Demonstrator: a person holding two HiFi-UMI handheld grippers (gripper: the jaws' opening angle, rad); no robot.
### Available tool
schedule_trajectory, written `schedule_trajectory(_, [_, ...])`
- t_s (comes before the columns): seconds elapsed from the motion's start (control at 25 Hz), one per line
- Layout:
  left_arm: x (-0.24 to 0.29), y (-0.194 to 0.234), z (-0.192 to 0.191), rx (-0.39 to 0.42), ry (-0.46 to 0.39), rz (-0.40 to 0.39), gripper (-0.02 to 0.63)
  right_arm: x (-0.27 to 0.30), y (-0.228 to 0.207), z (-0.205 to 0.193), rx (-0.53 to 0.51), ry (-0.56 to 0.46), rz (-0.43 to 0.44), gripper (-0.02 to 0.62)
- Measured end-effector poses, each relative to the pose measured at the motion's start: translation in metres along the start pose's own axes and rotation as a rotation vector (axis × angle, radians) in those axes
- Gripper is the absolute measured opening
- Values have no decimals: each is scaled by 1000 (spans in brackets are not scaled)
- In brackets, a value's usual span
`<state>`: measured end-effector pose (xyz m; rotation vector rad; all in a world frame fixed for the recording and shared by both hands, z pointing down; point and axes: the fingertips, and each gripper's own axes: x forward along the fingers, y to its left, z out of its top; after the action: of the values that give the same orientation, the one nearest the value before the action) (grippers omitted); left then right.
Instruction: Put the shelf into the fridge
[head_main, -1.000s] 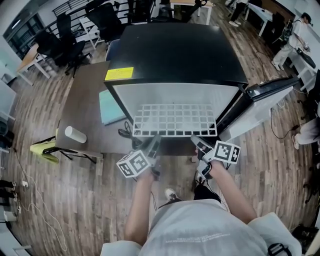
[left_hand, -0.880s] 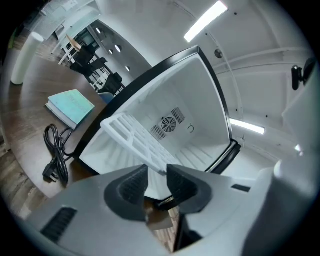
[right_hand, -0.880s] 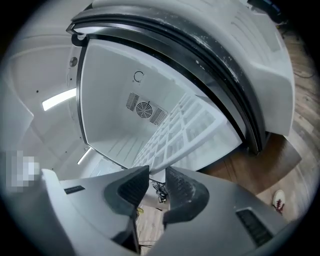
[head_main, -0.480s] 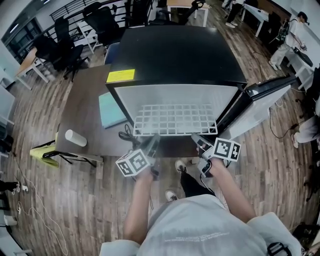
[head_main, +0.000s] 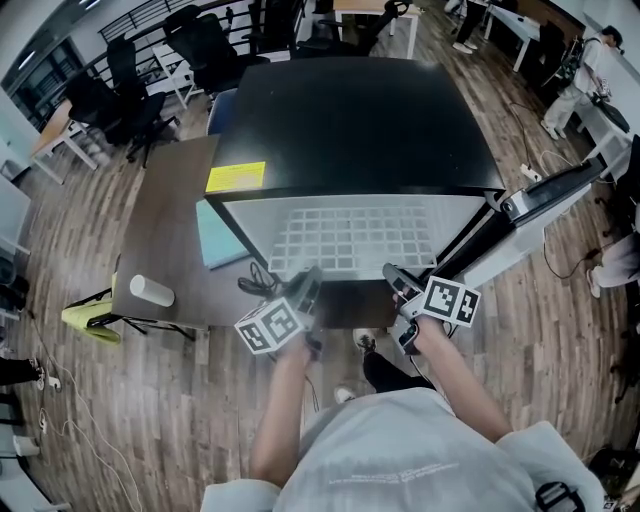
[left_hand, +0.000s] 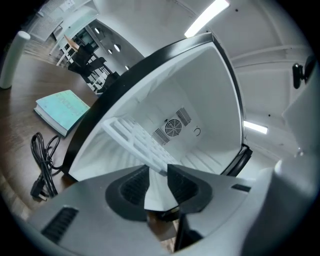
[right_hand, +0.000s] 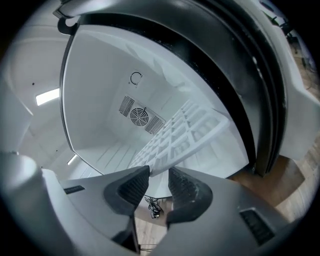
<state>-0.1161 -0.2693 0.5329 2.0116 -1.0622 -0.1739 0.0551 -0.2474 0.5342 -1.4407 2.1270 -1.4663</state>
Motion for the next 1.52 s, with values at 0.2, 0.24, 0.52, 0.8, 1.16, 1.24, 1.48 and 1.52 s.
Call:
schedule_trajectory(0.2, [12, 4, 9, -2, 0, -1, 109, 12, -1, 10, 2, 0, -13, 115])
schedule_trajectory(0.24, [14, 4, 10, -3, 0, 0, 109, 14, -1, 12, 3, -1, -16, 116])
schedule_trajectory(0.52, [27, 8, 18, -6, -1, -4, 109, 25, -4, 22, 2, -18, -36, 121])
schedule_trajectory(0.8, [43, 8, 28, -13, -7, -3, 109, 38, -7, 35, -2, -26, -63, 126])
schedule_trajectory(1.16, [56, 19, 35, -21, -16, -6, 109, 51, -9, 44, -33, -36, -74, 132])
schedule_trajectory(1.24, [57, 22, 34, -18, -18, -4, 109, 51, -10, 45, -38, -39, -69, 133])
schedule_trajectory(1.48, [54, 16, 31, 31, -13, -5, 112, 46, -11, 43, -44, -44, -65, 133])
schedule_trajectory(1.52, [53, 17, 28, 45, -3, 4, 112, 45, -10, 42, -55, -39, -64, 133])
